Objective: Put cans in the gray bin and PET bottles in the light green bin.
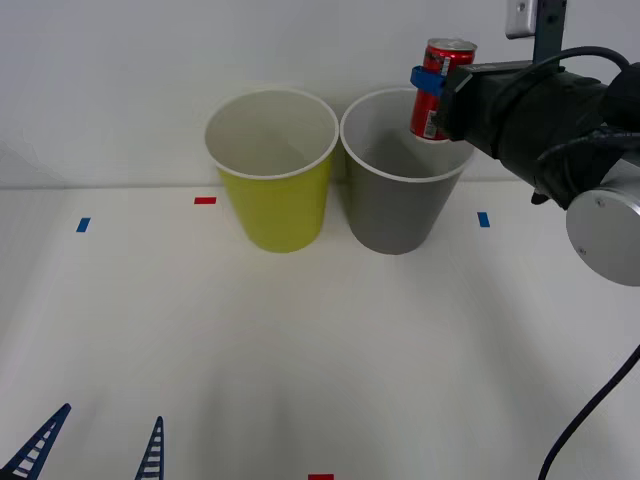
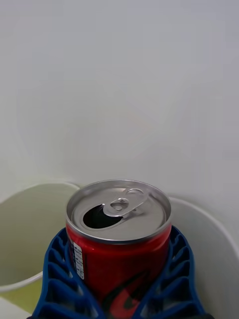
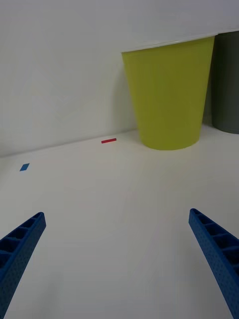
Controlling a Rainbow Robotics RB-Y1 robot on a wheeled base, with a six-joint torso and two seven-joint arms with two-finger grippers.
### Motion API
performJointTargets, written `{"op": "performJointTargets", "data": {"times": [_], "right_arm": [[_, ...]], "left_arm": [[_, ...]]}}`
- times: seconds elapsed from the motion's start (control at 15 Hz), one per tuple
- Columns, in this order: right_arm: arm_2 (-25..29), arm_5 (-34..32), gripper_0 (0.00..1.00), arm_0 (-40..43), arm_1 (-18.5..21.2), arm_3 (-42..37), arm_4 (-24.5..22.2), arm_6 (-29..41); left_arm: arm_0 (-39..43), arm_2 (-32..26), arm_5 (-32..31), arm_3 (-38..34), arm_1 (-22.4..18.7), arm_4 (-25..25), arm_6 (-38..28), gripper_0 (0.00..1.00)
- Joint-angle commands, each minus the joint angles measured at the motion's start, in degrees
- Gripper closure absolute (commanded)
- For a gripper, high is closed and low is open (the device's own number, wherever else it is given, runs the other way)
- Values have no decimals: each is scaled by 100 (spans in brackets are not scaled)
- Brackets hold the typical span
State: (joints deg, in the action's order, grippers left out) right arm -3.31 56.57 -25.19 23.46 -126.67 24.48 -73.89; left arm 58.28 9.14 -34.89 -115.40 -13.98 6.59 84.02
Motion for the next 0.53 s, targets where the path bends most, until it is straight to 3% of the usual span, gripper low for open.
{"op": "performJointTargets", "data": {"times": [0.07, 0.53], "right_arm": [[-100, -999, 100, -364, 194, 978, 162, -126], [-645, -2467, 100, -777, 308, 2323, -128, -293]], "left_arm": [[0, 0, 0, 0, 0, 0, 0, 0], [0, 0, 0, 0, 0, 0, 0, 0]]}}
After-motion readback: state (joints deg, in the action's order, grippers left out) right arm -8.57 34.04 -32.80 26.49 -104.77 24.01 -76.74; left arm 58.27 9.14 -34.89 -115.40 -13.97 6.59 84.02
